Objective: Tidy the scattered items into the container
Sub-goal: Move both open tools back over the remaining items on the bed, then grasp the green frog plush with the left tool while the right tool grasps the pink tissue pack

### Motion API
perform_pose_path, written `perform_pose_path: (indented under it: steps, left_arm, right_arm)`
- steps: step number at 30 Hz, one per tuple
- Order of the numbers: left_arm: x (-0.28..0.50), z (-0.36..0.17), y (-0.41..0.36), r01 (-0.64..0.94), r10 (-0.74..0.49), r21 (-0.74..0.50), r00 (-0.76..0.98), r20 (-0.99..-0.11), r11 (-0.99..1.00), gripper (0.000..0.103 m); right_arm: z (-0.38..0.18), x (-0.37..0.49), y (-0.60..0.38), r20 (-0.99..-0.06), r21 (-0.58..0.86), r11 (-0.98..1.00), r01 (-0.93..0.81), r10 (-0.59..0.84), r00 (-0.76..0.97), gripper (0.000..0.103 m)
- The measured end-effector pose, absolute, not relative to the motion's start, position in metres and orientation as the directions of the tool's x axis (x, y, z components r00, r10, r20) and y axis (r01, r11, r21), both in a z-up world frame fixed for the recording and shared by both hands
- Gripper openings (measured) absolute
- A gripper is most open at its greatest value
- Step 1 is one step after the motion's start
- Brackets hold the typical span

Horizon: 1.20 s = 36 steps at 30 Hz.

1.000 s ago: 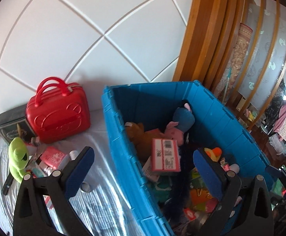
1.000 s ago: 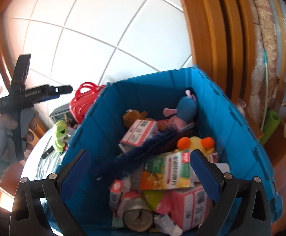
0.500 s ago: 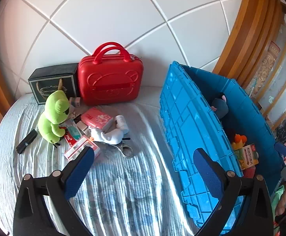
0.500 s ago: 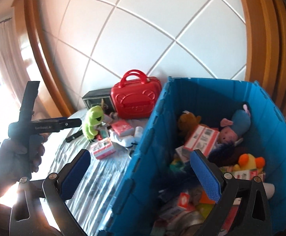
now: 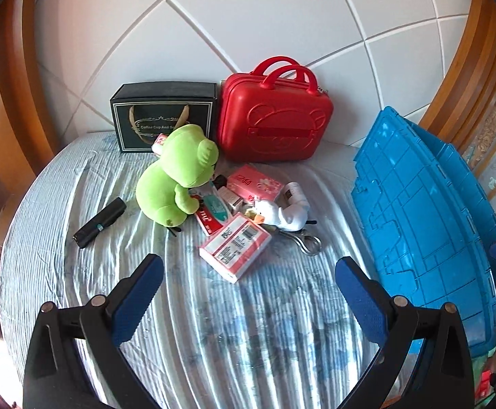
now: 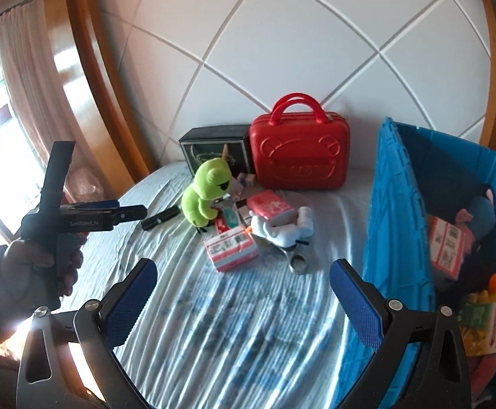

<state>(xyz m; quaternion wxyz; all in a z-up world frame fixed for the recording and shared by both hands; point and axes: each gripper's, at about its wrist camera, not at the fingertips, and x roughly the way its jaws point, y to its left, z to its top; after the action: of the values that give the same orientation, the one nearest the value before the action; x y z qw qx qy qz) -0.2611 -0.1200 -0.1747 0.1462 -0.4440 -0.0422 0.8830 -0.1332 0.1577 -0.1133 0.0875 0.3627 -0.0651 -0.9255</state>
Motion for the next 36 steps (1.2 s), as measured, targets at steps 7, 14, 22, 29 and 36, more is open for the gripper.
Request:
perform_pose_path:
  steps: [7,14,22,29,36]
  left_arm:
    - [-0.312,-0.208,-0.160,-0.251,0.271,-0.153,-0.550,-0.790,-0.956,0.102]
    - [-0.392,-0.268,-0.179,-0.287,0.234,-0.077,-0.566,-0.790,-0.955,0.102]
    - [-0.470,-0.337,-0.163,-0.424,0.155,0.131,-0.576,-0.803,-0.896,0.102]
    - [-0.515,-0.369,-0.142,-0.481,0.154,0.165,-0.556,-0.817,-0.861,0.102]
    - [-0.540,-0.397,-0.147,-0.342,0.096,0.093,-0.496,-0.863,-0.935,0.102]
  right_arm:
    - [-0.178,-0.186,0.103,-0.734,0.147,-0.987,0.061,-0.150,-0.663,0.103]
    - [-0.257,-0.264,0.067,-0.793,0.089,-0.995,-0.037,-0.049,-0.607,0.103]
    - [-0.336,-0.343,0.058,-0.857,0.157,-0.960,-0.232,-0.015,-0.515,0.103]
    - [-0.369,-0.373,0.058,-0.882,0.178,-0.925,-0.334,0.000,-0.470,0.103]
    - [-0.393,-0.394,0.049,-0.910,0.176,-0.918,-0.354,-0.015,-0.415,0.103]
